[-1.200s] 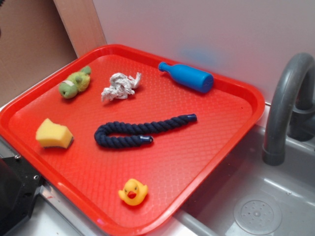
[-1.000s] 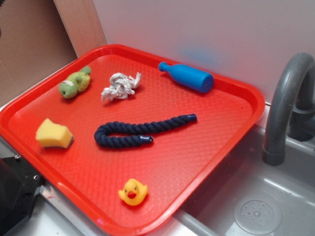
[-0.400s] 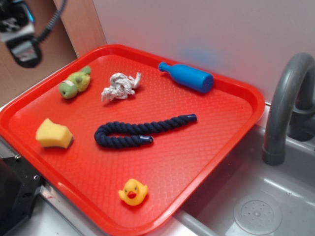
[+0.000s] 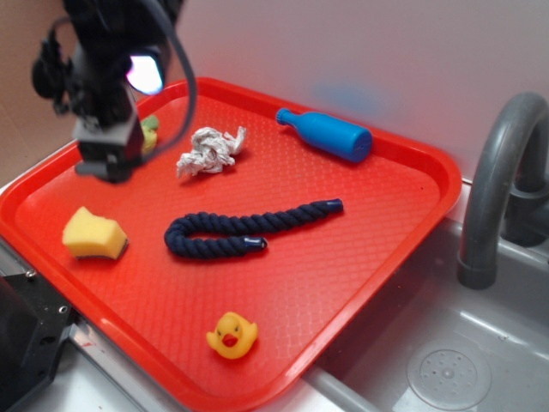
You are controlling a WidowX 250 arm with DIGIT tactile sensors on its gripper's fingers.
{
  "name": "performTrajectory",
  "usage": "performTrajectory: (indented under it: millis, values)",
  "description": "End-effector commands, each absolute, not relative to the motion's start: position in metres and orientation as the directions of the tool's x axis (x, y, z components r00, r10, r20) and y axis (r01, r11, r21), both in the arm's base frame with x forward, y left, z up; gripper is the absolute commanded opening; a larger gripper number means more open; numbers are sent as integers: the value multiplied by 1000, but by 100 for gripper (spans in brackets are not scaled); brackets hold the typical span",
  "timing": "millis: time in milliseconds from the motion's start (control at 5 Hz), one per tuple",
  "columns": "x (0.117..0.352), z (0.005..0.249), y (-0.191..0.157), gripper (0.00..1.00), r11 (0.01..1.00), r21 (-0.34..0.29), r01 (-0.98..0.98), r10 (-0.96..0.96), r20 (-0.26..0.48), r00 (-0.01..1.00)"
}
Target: Grab the yellow duck.
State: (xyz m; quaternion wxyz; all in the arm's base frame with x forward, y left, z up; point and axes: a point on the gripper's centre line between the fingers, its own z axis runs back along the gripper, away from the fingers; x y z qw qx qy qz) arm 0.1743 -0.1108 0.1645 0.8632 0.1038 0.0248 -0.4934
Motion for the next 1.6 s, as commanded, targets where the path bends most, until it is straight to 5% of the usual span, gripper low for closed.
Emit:
performTrajectory:
  millis: [0,400,800,1000,1400]
  values:
    - [148,120,-128,100,32,33,999,-981,-193,37]
    - [146,68,-152,100,-13,-101,995,-981,-191,-32]
    - [135,45,-166,100,12,-145,989,-984,-175,-13]
    - [131,37,-172,0,66,-83,994,-994,-93,58]
    - [136,48,-162,0,138,69,988,-982,-117,146]
